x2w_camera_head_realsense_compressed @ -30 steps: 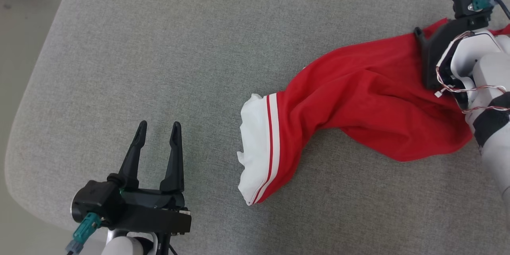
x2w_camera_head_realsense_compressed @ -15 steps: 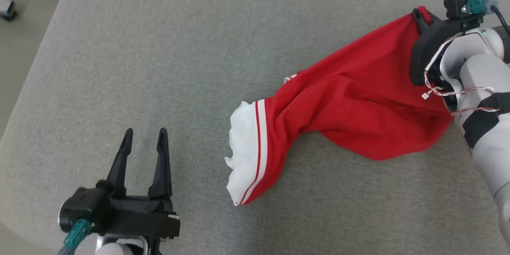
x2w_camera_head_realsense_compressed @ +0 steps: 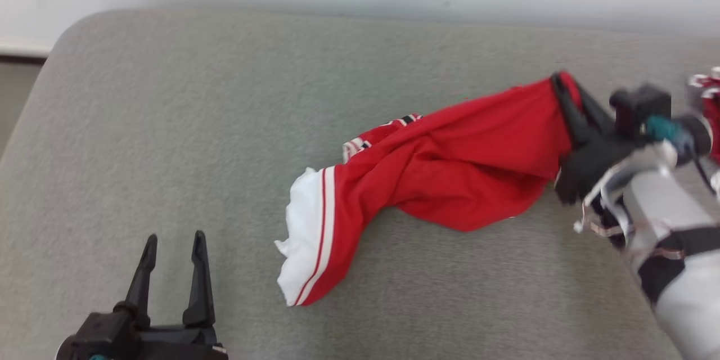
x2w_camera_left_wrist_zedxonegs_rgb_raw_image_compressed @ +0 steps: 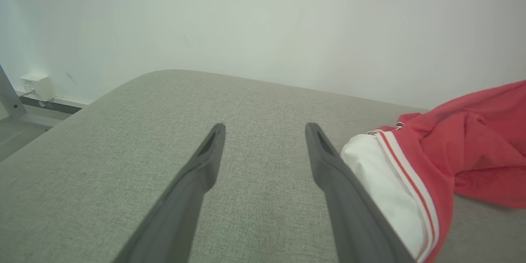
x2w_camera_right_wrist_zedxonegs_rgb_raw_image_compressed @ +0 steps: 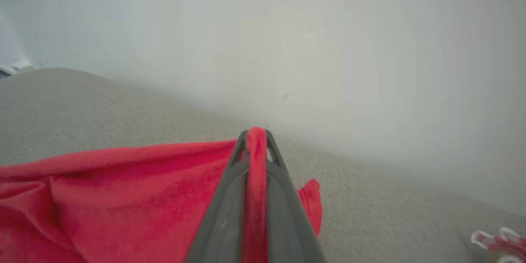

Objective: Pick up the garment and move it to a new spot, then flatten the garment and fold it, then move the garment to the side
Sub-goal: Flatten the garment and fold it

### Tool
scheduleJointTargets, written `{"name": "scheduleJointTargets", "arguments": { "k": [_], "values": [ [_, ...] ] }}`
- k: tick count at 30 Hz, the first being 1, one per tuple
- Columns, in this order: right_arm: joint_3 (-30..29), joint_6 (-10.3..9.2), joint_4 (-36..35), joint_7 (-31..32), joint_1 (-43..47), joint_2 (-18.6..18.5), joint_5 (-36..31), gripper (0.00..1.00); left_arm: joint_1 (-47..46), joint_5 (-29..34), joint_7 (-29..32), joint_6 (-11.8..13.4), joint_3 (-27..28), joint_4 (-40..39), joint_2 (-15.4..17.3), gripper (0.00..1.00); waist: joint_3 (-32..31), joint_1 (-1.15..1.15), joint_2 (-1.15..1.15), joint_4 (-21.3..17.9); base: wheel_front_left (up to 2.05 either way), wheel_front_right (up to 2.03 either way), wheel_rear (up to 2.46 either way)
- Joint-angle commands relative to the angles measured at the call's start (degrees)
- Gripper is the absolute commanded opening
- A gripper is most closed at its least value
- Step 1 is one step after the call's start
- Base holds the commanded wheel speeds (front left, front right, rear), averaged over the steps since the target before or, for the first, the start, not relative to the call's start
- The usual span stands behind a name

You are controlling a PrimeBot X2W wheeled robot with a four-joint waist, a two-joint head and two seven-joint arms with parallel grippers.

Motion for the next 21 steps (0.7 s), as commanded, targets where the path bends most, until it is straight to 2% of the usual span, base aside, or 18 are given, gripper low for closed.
{"name": "scheduleJointTargets", "arguments": {
  "k": [1,3,4,10,12,20,21],
  "values": [
    [-0.58,-0.15,-2.59,-0.41,3.31,-0.9,0.35,0.0,1.22,0.59,-0.19,-0.34,0.45,-0.15,0.03,1.0,-3.75,0.01,0.0,-4.24,0.0,0.0,0.0],
    [-2.45,-0.15,-8.24,-0.5,7.77,-1.8,0.24,0.0,1.75,0.78,-0.19,-0.39,0.59,-0.26,0.04,1.0,-4.12,0.01,0.0,-5.36,0.0,0.0,0.0],
    [-5.19,-0.15,-14.88,-0.49,13.54,-2.24,-0.32,0.0,2.25,0.9,-0.19,-0.24,0.76,-0.28,0.04,1.0,-4.32,0.01,0.0,-6.26,0.0,0.0,0.0],
    [-13.45,-0.15,-29.65,-0.45,30.26,-1.19,-3.31,0.0,1.94,1.38,-0.19,-0.33,0.73,-0.36,0.05,1.0,-4.44,0.01,0.0,-7.86,0.0,0.0,0.0],
    [-16.16,-0.15,-32.31,-0.44,35.08,-0.02,-4.09,0.0,1.57,1.49,-0.19,-0.34,0.44,-0.26,0.06,1.0,-4.41,0.01,0.0,-8.0,0.0,0.0,0.0],
    [-22.86,-0.15,-34.11,-0.46,45.85,3.25,-6.42,0.0,2.21,1.59,-0.19,-0.29,-0.19,-0.01,0.05,1.0,-5.38,0.01,0.0,-8.02,0.0,0.0,0.0],
    [-23.72,-0.15,-34.21,-0.46,46.4,3.75,-6.63,0.12,2.49,1.6,-0.19,-0.29,-0.13,-0.02,0.05,1.0,-5.58,0.01,0.0,-8.05,0.0,0.0,0.0]
  ]
}}
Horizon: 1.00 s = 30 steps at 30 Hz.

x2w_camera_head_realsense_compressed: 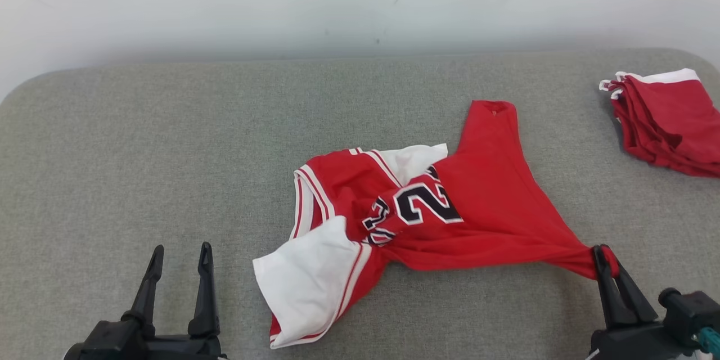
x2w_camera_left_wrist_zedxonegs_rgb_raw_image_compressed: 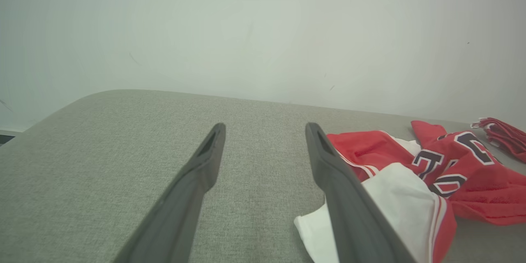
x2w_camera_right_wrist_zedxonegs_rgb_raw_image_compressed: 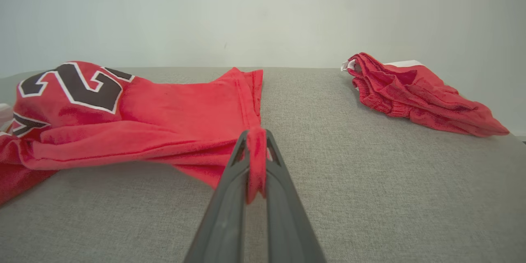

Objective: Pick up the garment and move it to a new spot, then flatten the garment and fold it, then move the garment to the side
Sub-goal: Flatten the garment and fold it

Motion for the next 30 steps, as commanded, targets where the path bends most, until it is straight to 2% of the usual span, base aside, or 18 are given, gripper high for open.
{"name": "scheduleJointTargets", "arguments": {
  "k": [1,2,16,25,30],
  "values": [
    [-0.4,-0.15,-0.22,-0.06,0.29,0.29,-0.18,0.69,0.67,0.37,-0.19,0.06,0.1,0.01,0.02,1.0,-0.19,0.01,0.0,-0.01,0.0,0.0,0.0],
    [-0.72,-0.15,-0.18,-0.06,0.76,0.73,-0.18,1.0,0.84,0.37,-0.19,0.06,0.08,0.02,0.04,1.0,-0.29,0.01,0.0,0.0,0.0,0.0,0.0],
    [-5.78,-0.15,-10.53,-0.05,3.55,5.92,-3.57,1.0,2.16,0.5,-0.19,0.05,0.59,-0.47,0.71,1.0,-2.39,0.01,0.0,0.5,0.0,0.0,0.0],
    [-7.42,-0.15,-12.59,-0.04,6.56,9.15,-5.26,1.0,3.74,1.03,-0.19,0.04,0.88,-0.76,0.55,1.0,-3.09,0.01,0.0,0.76,0.0,0.0,0.0],
    [-6.9,-0.15,-12.03,-0.05,6.36,9.66,-5.55,1.0,2.55,0.9,-0.19,0.04,-0.87,-0.03,1.51,1.0,-2.97,0.01,0.0,0.11,0.0,0.0,0.0]
  ]
}}
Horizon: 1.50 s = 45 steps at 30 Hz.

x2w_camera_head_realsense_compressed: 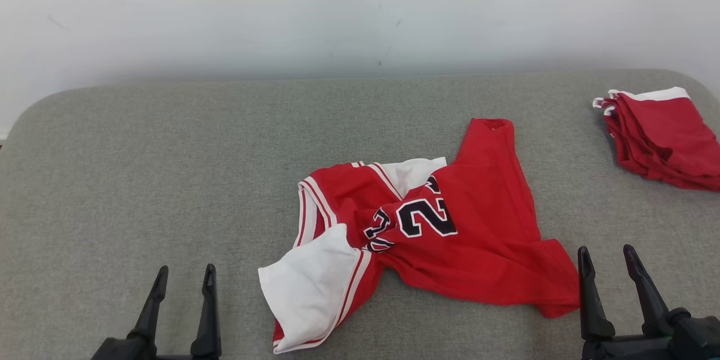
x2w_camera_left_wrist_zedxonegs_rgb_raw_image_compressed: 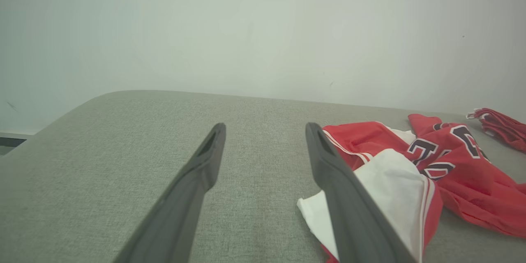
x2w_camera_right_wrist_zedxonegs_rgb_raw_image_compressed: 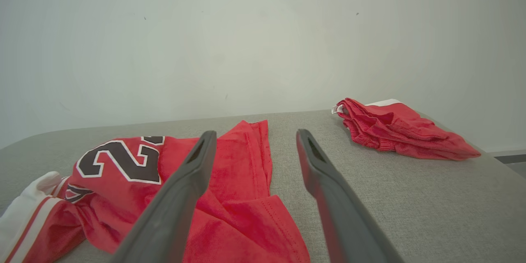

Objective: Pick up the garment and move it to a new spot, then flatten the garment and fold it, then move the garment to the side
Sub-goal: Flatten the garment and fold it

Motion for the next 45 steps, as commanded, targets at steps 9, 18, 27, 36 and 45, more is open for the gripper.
{"name": "scheduleJointTargets", "arguments": {
  "k": [9,18,27,36,45],
  "values": [
    [0.8,-0.15,2.11,-0.03,-1.77,0.11,-0.46,1.0,-5.5,-1.49,-0.19,0.04,-4.65,5.56,4.36,1.0,1.32,0.0,0.0,-2.39,0.0,0.0,0.0],
    [1.66,-0.15,3.54,-0.03,-3.97,0.29,-0.4,1.0,-11.32,-4.62,-0.19,0.05,-10.02,17.03,7.09,1.0,4.71,0.0,0.0,-5.41,0.0,0.0,0.0],
    [1.34,-0.15,3.73,-0.03,-4.77,0.6,-0.66,1.0,-14.29,-8.4,-0.19,0.05,-13.4,24.91,7.65,0.87,6.15,0.0,0.0,-6.81,0.0,0.0,0.0],
    [0.99,-0.15,3.48,-0.03,-4.95,0.55,-1.17,1.0,-16.23,-9.96,-0.19,0.05,-13.88,24.95,7.95,0.0,5.39,0.0,0.0,-5.26,0.0,0.0,0.0],
    [0.68,-0.15,3.61,-0.03,-4.63,0.57,-1.18,1.0,-14.29,-7.85,-0.19,0.05,-12.72,17.86,7.8,0.0,4.58,0.0,0.0,-3.66,0.0,0.0,0.0]
  ]
}}
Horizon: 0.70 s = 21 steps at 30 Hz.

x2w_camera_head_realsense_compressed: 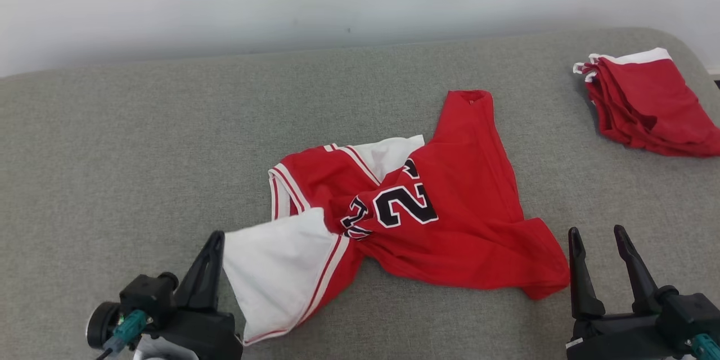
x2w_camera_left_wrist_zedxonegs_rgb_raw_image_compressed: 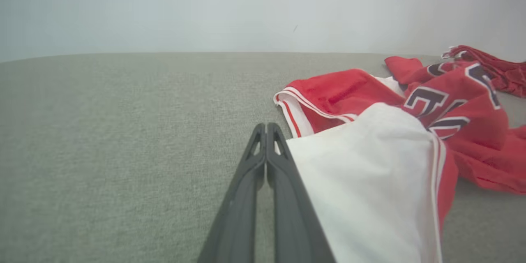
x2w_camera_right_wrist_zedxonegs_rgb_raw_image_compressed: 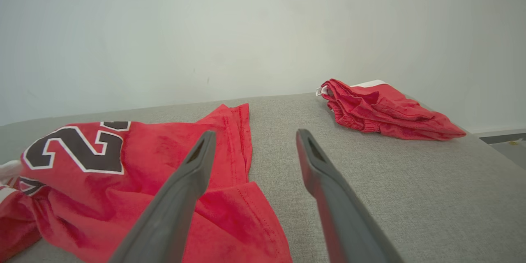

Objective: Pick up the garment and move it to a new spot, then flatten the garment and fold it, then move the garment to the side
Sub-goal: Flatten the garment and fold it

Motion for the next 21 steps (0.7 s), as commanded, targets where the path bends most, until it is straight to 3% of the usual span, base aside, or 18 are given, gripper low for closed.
{"name": "scheduleJointTargets", "arguments": {
  "k": [1,7,16,21],
  "values": [
    [-0.34,-0.15,0.1,-0.05,0.54,0.14,-0.1,1.0,1.92,1.06,-0.19,0.06,1.03,-3.67,-0.35,0.0,-0.7,0.0,0.0,0.63,0.0,0.0,0.0],
    [-0.51,-0.15,0.18,-0.04,1.33,0.4,-0.07,1.0,5.53,1.3,-0.19,0.05,-1.03,-10.39,-1.07,0.0,-1.54,0.0,0.0,1.42,0.0,0.0,0.0],
    [-0.85,-0.15,0.25,-0.05,1.86,0.11,0.34,1.0,14.07,-1.59,0.96,0.06,-18.75,-11.32,0.88,0.0,-2.12,0.0,0.0,2.32,0.0,0.0,0.0],
    [-0.95,-0.15,0.57,-0.04,2.11,-0.25,0.47,1.0,15.48,-4.61,1.13,0.06,-22.73,-7.59,1.34,0.0,-2.88,0.0,0.0,2.52,0.0,0.0,0.0]
  ]
}}
